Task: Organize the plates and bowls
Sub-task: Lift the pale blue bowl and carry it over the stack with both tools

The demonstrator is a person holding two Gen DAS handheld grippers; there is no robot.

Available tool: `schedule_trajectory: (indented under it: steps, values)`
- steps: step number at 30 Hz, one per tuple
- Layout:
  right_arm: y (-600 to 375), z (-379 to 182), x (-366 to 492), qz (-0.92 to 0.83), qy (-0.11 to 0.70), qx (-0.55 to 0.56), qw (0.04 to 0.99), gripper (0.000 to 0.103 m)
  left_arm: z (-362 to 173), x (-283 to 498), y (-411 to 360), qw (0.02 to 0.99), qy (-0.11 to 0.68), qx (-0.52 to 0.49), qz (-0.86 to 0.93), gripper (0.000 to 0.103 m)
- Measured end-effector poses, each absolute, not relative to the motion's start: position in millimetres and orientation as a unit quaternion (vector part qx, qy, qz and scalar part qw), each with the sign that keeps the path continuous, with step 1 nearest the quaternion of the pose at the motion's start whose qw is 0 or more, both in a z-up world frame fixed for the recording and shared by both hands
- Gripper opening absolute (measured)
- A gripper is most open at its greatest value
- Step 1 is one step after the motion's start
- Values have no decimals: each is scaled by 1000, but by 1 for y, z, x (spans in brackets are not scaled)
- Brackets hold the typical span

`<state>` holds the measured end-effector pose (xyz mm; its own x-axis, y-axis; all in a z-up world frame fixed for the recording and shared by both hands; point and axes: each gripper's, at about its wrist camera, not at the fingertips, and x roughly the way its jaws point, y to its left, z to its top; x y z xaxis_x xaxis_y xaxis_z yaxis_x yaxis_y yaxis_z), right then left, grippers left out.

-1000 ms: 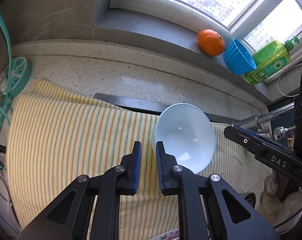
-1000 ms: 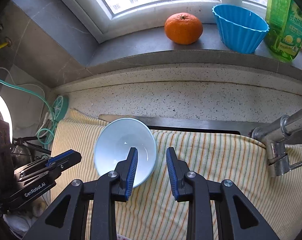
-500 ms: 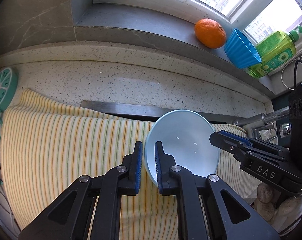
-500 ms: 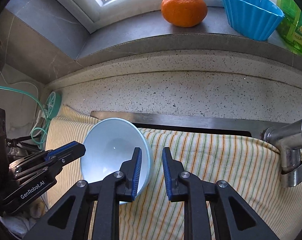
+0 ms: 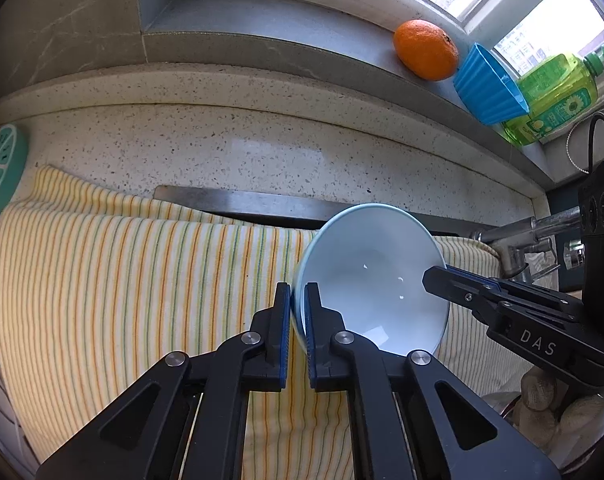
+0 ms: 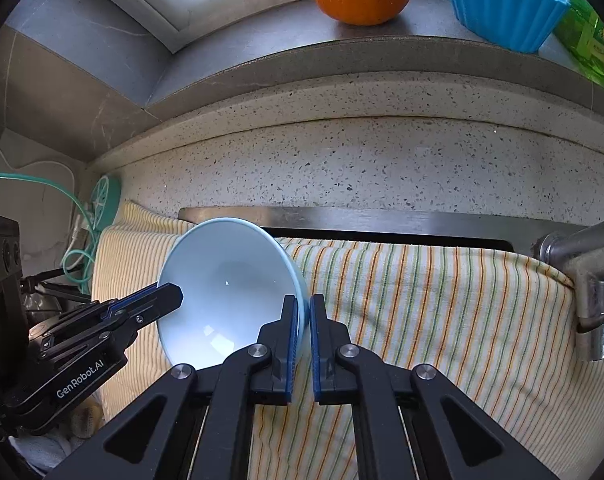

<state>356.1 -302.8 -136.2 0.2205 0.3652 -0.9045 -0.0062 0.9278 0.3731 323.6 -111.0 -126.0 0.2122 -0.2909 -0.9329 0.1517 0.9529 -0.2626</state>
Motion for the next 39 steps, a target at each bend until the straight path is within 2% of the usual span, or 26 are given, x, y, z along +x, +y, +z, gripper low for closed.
schedule_trajectory:
  steps: [17,39]
  values:
    - [-306,-95,325,127,598,155,776,6,-89,295,-110,792,587,-61,-157,5]
    - [-348,-32,228,113,563,155,804,6,-32,219,-137,802,552,-51,-223,5]
